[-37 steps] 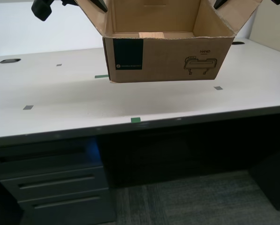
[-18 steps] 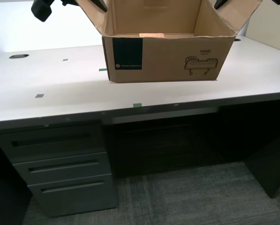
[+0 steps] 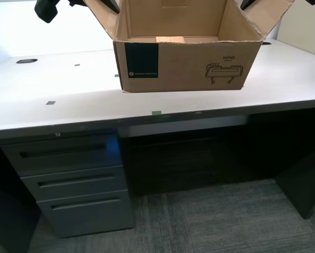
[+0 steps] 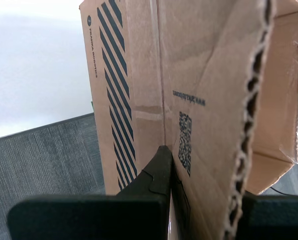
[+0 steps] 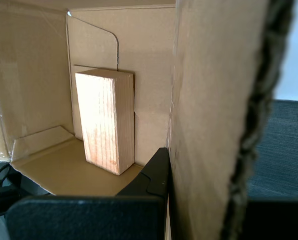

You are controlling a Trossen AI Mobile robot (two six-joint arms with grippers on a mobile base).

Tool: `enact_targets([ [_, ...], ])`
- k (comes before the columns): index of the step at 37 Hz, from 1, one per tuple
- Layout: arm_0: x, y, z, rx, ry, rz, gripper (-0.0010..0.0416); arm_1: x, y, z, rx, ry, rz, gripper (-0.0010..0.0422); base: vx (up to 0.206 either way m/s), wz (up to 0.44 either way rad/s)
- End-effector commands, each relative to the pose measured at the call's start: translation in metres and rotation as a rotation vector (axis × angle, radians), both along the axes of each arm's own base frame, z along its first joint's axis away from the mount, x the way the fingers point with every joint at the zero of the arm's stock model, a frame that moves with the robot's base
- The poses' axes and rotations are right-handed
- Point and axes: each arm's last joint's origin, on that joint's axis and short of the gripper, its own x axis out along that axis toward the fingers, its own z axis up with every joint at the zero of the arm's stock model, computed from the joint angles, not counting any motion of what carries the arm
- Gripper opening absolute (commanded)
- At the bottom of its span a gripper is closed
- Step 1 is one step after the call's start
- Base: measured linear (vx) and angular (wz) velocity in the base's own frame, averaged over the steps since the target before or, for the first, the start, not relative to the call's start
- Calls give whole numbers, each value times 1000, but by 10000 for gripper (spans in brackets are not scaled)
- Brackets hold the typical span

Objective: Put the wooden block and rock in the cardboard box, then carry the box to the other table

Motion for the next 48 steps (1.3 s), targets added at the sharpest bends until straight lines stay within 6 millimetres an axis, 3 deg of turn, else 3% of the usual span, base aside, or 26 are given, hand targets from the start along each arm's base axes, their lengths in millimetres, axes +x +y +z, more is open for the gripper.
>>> enact_targets([
  [1,0,0,0,6,-1,4,-1,0,0,1,10,-26,-19,-1,-50,69],
  [20,0,1,1,6,-6,9,-1,-4,-4,0,5,2,-53,-1,-35,193],
  [48,0,3,1,11,-5,2,-1,-3,-5,1,6,-22,-69,-1,-29,380],
])
